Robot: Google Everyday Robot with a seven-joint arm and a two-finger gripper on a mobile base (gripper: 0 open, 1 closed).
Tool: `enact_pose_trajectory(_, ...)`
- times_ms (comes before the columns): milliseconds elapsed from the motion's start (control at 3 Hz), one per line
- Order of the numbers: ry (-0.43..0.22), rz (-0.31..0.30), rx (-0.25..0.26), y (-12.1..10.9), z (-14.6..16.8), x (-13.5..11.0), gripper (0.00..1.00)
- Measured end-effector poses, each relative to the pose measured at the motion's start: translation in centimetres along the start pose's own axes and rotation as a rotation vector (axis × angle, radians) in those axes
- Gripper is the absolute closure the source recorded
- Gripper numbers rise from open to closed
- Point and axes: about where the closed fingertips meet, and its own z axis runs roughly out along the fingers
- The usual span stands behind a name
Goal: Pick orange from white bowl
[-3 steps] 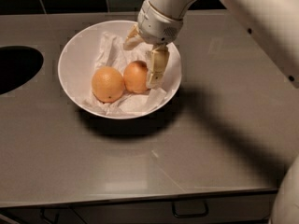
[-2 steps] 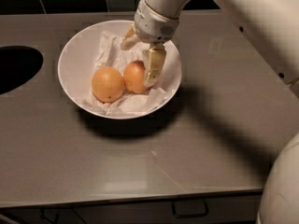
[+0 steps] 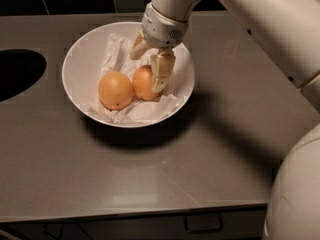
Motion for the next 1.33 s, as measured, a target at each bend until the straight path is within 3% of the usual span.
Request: enact_pose_trajectory(1333, 0.003, 0.018, -0.019, 0.58, 0.88, 0.72, 0.26)
